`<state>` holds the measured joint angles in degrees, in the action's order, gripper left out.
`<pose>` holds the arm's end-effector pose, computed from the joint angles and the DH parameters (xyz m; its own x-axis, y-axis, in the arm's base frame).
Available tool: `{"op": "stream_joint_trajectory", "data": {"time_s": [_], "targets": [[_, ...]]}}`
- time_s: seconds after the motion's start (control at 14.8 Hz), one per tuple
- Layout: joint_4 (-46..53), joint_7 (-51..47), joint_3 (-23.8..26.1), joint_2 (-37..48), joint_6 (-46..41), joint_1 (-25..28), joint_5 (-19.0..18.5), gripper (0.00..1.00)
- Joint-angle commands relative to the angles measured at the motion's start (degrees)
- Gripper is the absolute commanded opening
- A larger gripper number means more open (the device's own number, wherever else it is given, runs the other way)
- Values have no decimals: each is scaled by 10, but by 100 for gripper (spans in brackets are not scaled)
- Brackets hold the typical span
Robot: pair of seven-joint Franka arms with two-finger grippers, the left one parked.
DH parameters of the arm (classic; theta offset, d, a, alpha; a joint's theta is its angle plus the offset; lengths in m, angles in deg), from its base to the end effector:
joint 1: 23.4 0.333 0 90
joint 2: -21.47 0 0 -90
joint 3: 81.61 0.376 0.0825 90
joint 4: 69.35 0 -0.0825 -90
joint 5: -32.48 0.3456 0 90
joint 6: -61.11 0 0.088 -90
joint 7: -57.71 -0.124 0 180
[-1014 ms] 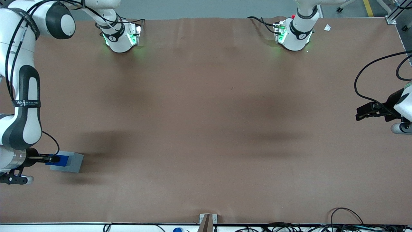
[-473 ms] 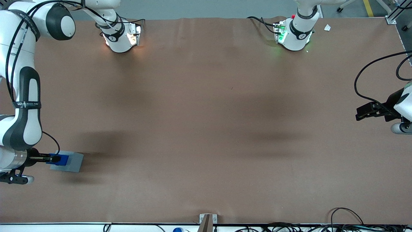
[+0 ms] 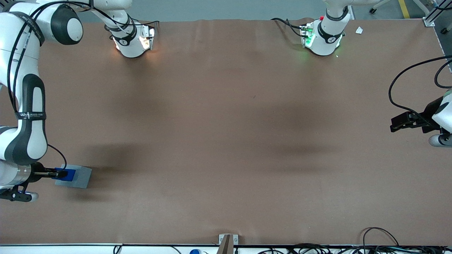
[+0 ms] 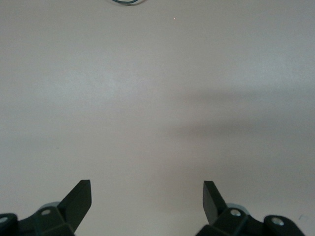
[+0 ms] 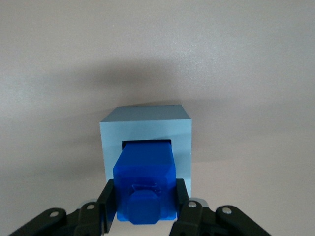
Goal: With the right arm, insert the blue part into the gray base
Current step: 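Press the blue block deeper into the gray base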
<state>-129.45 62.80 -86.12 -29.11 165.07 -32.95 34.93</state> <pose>0.7512 -0.1612 0.3307 0.9828 -0.1433 -0.1163 -0.1430 -0.9897 0.0105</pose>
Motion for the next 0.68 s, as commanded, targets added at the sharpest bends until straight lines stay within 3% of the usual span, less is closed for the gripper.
{"op": "stream_joint_trajectory", "data": {"time_s": [0.0,0.14,0.34,0.41,0.47,0.61], "targets": [[17,-9,6,-13,-2,-3,-3,0],[17,-9,6,-13,-1,-2,-3,2],[16,-9,6,-12,1,-3,-2,24],[14,-9,7,-13,2,-5,0,83],[11,-7,7,-12,12,-6,1,98],[10,-5,7,-12,15,-7,4,100]]}}
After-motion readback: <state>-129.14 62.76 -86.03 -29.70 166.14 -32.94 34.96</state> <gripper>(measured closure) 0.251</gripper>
